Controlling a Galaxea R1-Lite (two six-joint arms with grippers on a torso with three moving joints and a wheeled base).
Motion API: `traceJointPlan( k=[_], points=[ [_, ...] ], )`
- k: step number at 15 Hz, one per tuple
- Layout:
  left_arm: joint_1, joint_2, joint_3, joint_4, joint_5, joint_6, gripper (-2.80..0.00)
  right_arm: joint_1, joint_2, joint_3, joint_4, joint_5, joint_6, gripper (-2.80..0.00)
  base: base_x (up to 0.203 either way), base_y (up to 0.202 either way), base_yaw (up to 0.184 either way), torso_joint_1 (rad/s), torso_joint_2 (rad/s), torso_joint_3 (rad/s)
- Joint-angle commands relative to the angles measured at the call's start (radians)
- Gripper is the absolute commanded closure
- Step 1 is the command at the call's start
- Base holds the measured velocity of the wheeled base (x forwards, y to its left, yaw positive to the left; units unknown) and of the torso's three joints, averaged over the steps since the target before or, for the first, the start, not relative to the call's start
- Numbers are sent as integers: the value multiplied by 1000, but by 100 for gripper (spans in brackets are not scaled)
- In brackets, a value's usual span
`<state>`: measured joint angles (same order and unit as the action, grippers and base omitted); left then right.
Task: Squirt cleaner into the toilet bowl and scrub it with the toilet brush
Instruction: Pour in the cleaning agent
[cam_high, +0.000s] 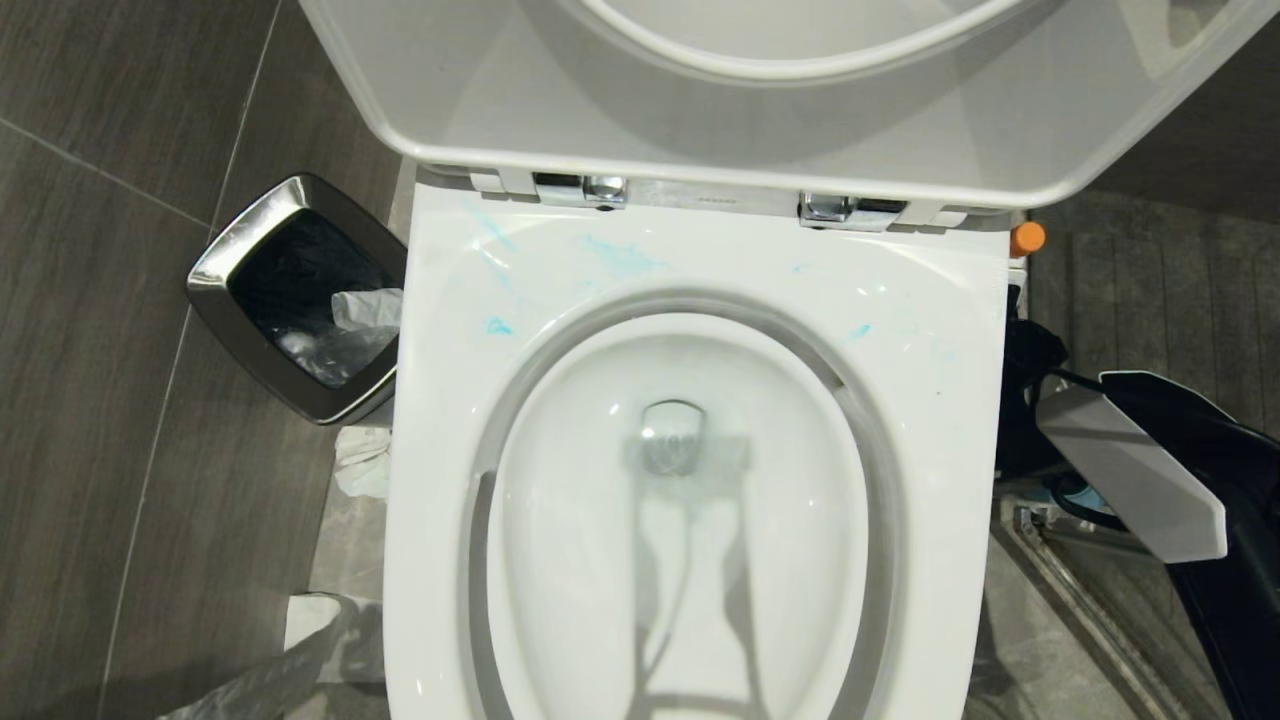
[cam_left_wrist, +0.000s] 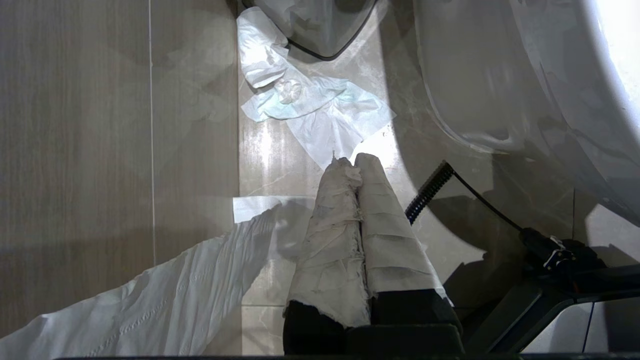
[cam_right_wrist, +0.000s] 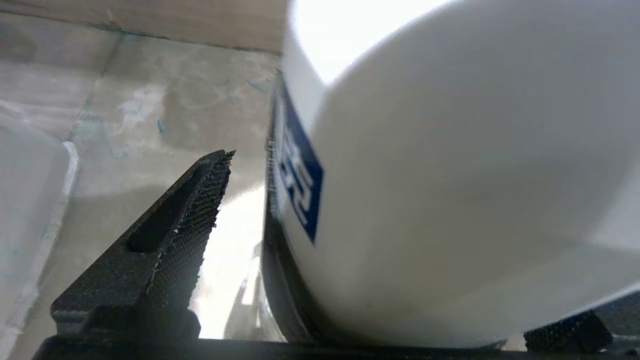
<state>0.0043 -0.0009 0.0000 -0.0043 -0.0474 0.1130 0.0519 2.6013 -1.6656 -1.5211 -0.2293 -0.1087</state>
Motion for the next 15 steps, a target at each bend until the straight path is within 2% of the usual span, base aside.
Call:
traceJointPlan(
  k=[1,10,11,15],
  points=[
    [0,1,8,0,0,1,0,0,3,-10,-9,5,-3,-280,0,0,0,0,0,0],
    [0,1,8,0,0,1,0,-1,21,-50,-9,10,-9,-280,0,0,0,0,0,0],
    [0,1,8,0,0,1,0,-1,22,-57,-9,10,-16,0,0,0,0,0,0,0],
    [0,1,8,0,0,1,0,-2,23,-57,-9,10,-26,0,0,0,0,0,0,0]
  ],
)
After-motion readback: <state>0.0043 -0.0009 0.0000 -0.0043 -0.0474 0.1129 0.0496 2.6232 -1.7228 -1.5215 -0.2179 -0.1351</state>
